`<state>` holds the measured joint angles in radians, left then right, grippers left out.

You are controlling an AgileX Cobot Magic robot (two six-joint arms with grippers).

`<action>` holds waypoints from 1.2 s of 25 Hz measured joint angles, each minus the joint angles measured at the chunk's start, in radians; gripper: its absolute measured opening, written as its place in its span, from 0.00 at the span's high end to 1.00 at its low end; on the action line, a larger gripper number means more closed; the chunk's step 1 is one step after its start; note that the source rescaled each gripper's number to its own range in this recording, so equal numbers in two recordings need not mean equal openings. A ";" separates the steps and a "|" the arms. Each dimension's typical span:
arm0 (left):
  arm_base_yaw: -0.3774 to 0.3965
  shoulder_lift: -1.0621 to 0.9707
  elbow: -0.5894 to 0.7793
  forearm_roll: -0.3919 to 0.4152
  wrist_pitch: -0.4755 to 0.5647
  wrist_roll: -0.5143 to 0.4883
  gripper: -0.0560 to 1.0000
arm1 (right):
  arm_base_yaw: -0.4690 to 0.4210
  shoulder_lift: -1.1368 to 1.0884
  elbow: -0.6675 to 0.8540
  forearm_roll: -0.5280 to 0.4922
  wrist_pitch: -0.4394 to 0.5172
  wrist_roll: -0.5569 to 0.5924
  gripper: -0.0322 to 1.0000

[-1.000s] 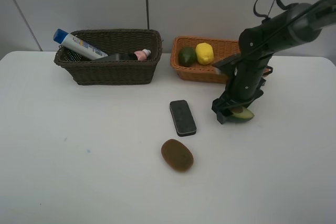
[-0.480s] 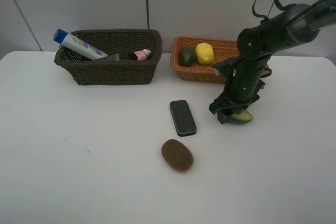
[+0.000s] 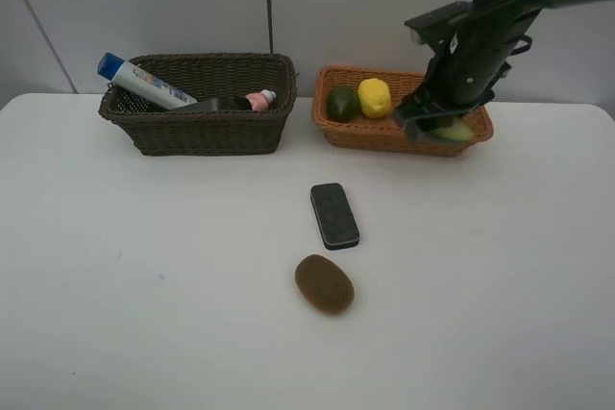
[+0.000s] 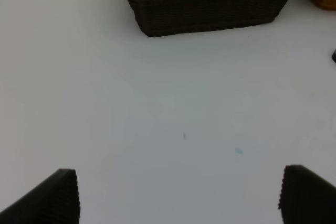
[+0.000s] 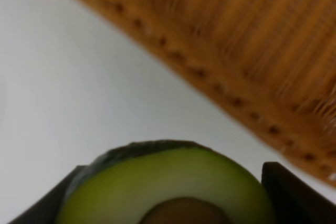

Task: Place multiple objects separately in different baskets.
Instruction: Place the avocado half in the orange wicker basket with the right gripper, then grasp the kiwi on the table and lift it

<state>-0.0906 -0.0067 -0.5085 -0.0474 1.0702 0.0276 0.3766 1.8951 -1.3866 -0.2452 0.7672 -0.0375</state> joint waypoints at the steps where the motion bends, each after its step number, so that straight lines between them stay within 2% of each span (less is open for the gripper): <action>1: 0.000 0.000 0.000 0.000 0.000 0.000 0.00 | -0.008 0.010 -0.040 0.003 -0.013 0.000 0.43; 7: 0.000 0.000 0.000 0.000 0.000 0.000 0.00 | -0.092 0.154 -0.217 0.110 -0.131 0.000 0.43; 11: 0.000 0.000 0.000 0.000 0.000 0.000 0.00 | -0.140 0.246 -0.261 0.183 -0.178 0.011 0.43; 12: 0.000 0.000 0.000 0.000 0.000 0.000 0.00 | -0.147 0.257 -0.263 0.192 -0.187 0.020 0.37; 14: 0.000 0.000 0.000 0.000 0.000 0.000 0.00 | -0.150 0.263 -0.264 0.210 -0.198 0.026 0.17; 15: 0.000 0.000 0.000 0.000 0.000 0.000 0.00 | -0.150 0.264 -0.265 0.213 -0.202 0.027 0.10; 17: 0.000 0.000 0.000 0.000 0.000 0.000 0.00 | -0.148 0.264 -0.268 0.215 -0.208 0.030 0.04; 20: 0.000 0.000 0.000 0.000 0.000 0.000 0.00 | -0.148 0.255 -0.270 0.223 -0.202 0.030 0.02; 23: 0.000 0.000 0.000 0.000 0.000 0.000 0.00 | -0.148 0.213 -0.270 0.232 -0.136 0.030 0.02; 24: 0.000 0.000 0.000 0.000 0.000 0.000 0.00 | -0.148 0.190 -0.270 0.237 -0.088 0.031 0.02; 27: 0.000 0.000 0.000 0.000 0.000 0.000 0.00 | -0.148 0.116 -0.272 0.273 0.124 0.032 0.02; 30: 0.000 0.000 0.000 0.000 0.000 0.000 0.00 | -0.148 0.063 -0.272 0.306 0.381 0.038 0.02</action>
<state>-0.0906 -0.0067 -0.5085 -0.0474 1.0702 0.0276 0.2283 1.9582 -1.6582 0.0606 1.1480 0.0000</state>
